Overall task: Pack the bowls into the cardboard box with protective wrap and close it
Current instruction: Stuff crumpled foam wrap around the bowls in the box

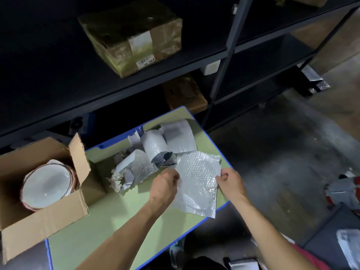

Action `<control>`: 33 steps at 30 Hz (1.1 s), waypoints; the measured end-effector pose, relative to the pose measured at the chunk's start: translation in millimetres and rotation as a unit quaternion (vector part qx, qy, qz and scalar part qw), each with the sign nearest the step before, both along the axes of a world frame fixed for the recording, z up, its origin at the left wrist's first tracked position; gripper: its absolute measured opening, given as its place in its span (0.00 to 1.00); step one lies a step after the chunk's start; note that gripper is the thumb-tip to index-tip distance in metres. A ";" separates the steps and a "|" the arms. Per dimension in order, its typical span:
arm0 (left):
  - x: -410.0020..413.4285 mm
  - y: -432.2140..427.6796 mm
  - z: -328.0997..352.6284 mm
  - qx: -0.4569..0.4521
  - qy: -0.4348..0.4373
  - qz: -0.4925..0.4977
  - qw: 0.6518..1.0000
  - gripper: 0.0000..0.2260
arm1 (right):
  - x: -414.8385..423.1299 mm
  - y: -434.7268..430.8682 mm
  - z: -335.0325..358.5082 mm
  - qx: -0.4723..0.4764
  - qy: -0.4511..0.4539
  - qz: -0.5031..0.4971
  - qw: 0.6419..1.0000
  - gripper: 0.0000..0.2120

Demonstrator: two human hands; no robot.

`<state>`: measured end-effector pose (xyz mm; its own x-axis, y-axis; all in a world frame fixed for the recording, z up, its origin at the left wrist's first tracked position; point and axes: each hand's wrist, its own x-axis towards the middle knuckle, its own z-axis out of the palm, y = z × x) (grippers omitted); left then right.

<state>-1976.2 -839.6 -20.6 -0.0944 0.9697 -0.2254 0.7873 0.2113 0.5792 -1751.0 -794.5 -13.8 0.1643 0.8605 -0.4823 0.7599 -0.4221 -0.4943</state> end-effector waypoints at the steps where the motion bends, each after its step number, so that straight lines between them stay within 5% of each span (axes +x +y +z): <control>1: 0.2 -3.2 2.8 0.008 -0.020 0.007 1.000 0.07 | -0.3 -0.7 -0.2 0.001 0.007 -0.009 1.000 0.03; 7: -2.8 -27.2 27.0 0.003 -0.148 0.047 0.988 0.17 | 0.0 -12.0 17.1 0.026 0.118 -0.065 0.991 0.02; 14: -27.1 -39.5 46.3 -0.042 -0.183 0.089 0.978 0.28 | -13.3 -19.6 48.8 0.063 0.217 -0.064 0.972 0.04; 24: -35.1 -51.6 56.0 -0.082 -0.260 0.124 0.954 0.12 | -38.8 -29.0 82.0 0.082 0.205 -0.014 0.975 0.12; 31: -65.6 -59.3 89.6 0.006 -0.298 0.170 0.939 0.09 | -69.7 -29.9 105.2 -0.029 0.375 0.046 0.925 0.04; 33: -79.1 -63.3 99.8 0.039 -0.292 0.186 0.937 0.07 | -80.2 -29.4 103.9 -0.051 0.365 0.092 0.925 0.09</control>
